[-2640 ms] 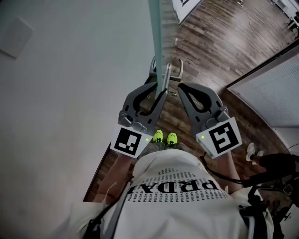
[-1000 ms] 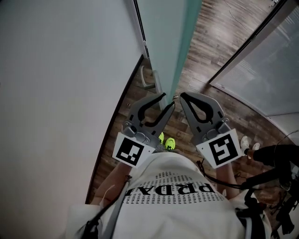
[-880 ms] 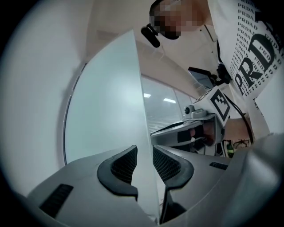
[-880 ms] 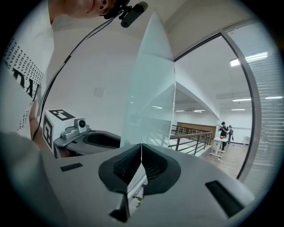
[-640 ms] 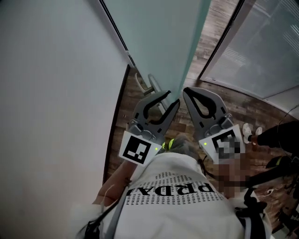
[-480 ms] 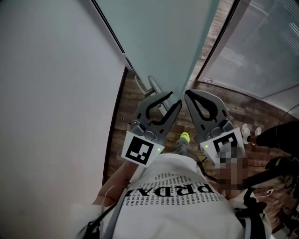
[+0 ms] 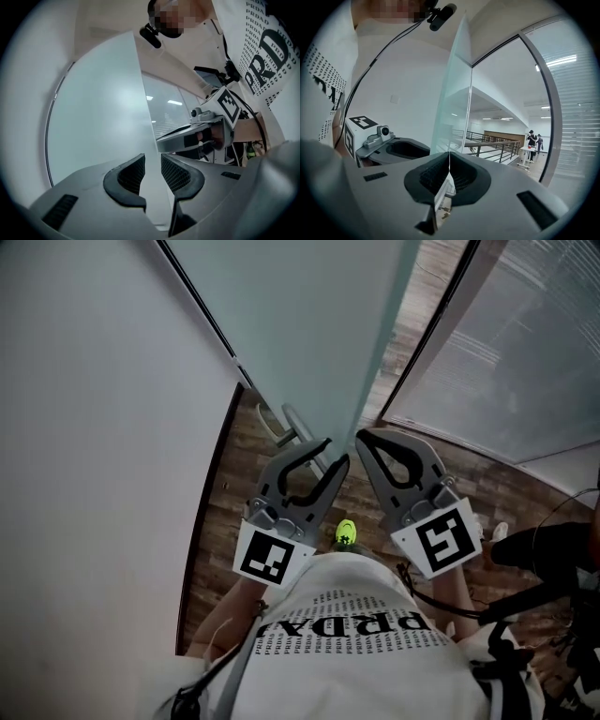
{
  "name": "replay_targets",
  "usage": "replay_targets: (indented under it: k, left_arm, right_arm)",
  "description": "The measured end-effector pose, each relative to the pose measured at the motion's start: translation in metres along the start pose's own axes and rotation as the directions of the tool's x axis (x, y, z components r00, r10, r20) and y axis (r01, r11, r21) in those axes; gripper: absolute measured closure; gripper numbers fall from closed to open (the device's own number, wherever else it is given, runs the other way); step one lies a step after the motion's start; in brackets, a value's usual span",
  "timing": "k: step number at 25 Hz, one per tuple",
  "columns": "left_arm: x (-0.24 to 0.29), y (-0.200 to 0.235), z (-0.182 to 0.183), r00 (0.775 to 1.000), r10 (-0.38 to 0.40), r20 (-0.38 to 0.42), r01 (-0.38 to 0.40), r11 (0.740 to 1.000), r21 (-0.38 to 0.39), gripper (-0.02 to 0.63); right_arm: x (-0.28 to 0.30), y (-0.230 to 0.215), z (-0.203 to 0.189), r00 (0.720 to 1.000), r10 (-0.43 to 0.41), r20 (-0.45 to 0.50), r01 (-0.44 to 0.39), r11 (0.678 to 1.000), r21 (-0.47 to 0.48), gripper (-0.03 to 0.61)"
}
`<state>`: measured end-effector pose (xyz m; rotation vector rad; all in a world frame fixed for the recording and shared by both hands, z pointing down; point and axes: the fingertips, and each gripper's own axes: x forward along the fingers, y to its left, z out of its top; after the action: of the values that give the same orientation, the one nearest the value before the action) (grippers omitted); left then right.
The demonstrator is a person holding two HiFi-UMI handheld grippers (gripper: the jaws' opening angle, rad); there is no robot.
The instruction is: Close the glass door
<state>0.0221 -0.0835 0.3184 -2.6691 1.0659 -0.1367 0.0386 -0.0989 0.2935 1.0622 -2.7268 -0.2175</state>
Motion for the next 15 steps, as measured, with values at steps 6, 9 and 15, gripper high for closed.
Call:
replay_targets:
  k: [6, 9, 15]
  left_arm:
    - [0.0089, 0.0010, 0.0027, 1.000, -0.002, 0.011, 0.002, 1.000, -0.001, 0.503]
    - [0.0058, 0.0004, 0.0005, 1.000, 0.003, 0.010, -0.003, 1.000, -0.010, 0.505]
    - [0.0027, 0.0002, 0.0009, 0.999, -0.024, -0.047, 0.025, 1.000, 0.011, 0.511]
  right_arm:
    - [-0.0001, 0.0004, 0.0031, 1.000, 0.016, 0.014, -0.016, 1.000, 0.001, 0.580]
    - [0.0002, 0.0033, 0.0010, 0.999, 0.045, 0.019, -0.045, 0.999, 0.017, 0.580]
    - [-0.0003, 0.0030, 0.0008, 0.997, 0.072, 0.036, -0.073, 0.997, 0.039, 0.580]
